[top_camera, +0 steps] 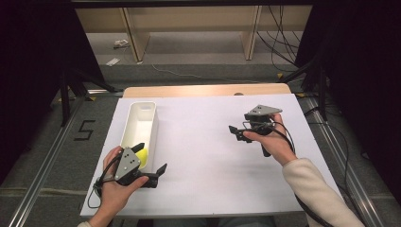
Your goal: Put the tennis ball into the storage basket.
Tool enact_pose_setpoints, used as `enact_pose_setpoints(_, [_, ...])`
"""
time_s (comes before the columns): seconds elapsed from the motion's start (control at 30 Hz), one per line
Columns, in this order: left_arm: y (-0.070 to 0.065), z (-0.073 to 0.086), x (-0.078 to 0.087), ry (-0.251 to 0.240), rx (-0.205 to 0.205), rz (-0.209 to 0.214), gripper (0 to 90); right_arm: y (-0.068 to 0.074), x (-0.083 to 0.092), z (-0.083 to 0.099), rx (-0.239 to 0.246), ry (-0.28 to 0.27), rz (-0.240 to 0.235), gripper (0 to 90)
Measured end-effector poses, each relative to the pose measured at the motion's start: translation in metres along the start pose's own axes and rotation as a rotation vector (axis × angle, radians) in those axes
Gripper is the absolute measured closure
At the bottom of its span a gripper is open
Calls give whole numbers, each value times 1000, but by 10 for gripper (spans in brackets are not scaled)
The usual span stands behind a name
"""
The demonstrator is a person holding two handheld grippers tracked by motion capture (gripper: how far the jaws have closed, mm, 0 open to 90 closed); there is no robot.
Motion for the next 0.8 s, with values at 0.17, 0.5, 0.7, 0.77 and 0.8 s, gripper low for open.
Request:
enact_pose_setpoints(0.17, [0, 0, 0, 0, 0, -1, 0, -1, 5, 3, -2, 0, 5, 190])
enact_pose_setpoints(0.5, [0, 0, 0, -1, 1, -1, 0, -4, 14, 13, -11, 8, 15, 190])
enact_pose_setpoints(0.7, [0, 0, 0, 0, 0, -2, 0, -4, 19, 16, -15, 11, 19, 190])
enact_pose_setpoints(0.77, [0, 0, 0, 0, 1, -2, 0, -4, 20, 18, -16, 14, 20, 190])
enact_pose_setpoints(0.8, [0, 0, 0, -1, 1, -2, 0, -4, 20, 18, -19, 14, 21, 190])
Point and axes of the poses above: each handheld gripper's, and its own axes: x roughly backward along the jaws, z roughly out of its underside, y roughly to its left, the point moved 2 cm from there along -x, roughly forward along the jaws, and after that the axes turned 15 degrees about x, right-handed, at the moved point
